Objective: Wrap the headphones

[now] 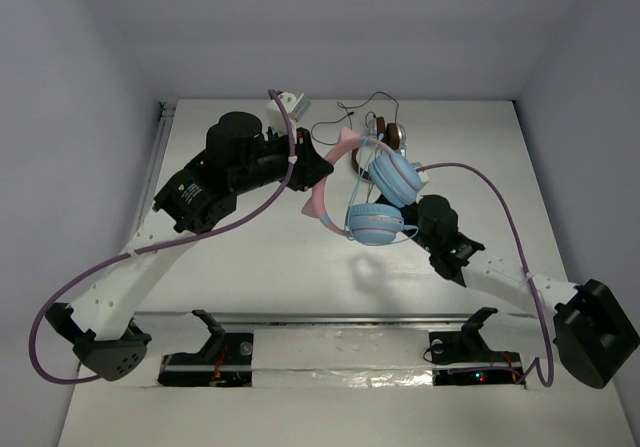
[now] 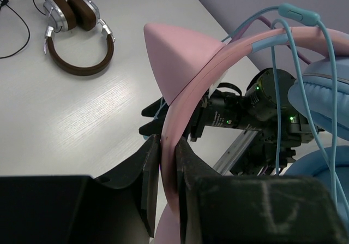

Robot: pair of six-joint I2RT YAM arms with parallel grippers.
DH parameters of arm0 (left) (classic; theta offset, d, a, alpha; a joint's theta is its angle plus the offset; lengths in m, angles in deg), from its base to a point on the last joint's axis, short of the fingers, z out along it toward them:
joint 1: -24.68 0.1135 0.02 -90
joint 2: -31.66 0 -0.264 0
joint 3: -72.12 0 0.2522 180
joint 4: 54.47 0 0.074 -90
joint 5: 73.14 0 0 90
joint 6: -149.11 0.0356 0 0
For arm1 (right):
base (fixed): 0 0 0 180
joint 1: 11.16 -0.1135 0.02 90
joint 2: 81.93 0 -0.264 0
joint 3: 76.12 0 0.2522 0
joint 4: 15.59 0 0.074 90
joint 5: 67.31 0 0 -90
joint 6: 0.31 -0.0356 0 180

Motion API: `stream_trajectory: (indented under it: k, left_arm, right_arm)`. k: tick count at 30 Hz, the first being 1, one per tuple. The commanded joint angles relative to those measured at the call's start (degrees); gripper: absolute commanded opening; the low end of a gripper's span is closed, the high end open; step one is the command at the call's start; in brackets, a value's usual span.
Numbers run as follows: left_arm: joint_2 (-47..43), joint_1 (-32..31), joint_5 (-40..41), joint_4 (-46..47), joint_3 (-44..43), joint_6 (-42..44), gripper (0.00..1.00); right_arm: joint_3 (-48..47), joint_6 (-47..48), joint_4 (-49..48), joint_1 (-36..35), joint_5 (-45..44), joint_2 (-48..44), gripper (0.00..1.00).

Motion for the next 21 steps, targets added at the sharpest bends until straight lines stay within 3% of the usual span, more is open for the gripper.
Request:
stream_trajectory:
  k: [1, 6, 8, 9, 10, 13, 17, 21]
  left_arm:
    - [-1.1, -0.2, -2.1, 5.4, -3.4, -2.4, 0.0]
    - [-1.4, -0.2, -2.1, 5.6, -2.7, -2.7, 0.0]
    - [-1.5, -0.2, -2.2, 5.8, -2.8, -3.1, 0.0]
    - [-1.5, -0.2, -2.2, 6.0, -2.8, -3.2, 0.0]
    - [-1.5, -0.2, -1.9, 6.0, -2.8, -3.2, 0.0]
    - [-1.0, -0.2, 1.2, 5.5, -2.9, -2.5, 0.0]
    - [0.6, -0.2, 7.8, 7.5, -2.3, -2.0, 0.0]
    - [4.3, 0.7, 19.9, 11.2, -1.2, -3.1, 0.0]
  right_arm:
    - [-1.5, 1.5, -2.0, 0.3, -3.8, -2.2, 0.54]
    - [-1.9, 1.1, -3.1, 0.3, 1.1, 0.0, 0.5]
    - [-1.4, 0.8, -5.0, 0.3, 1.9, 1.2, 0.43]
    - [-1.4, 0.4, -5.7, 0.3, 2.3, 1.7, 0.36]
    - [-1.4, 0.2, -6.1, 0.3, 2.8, 2.1, 0.21]
    - [-1.6, -1.1, -6.1, 0.3, 5.4, 3.5, 0.04]
    - [-0.2, -4.2, -6.3, 0.3, 8.5, 3.0, 0.0]
    - [1.9, -10.7, -4.4, 0.3, 11.8, -0.2, 0.0]
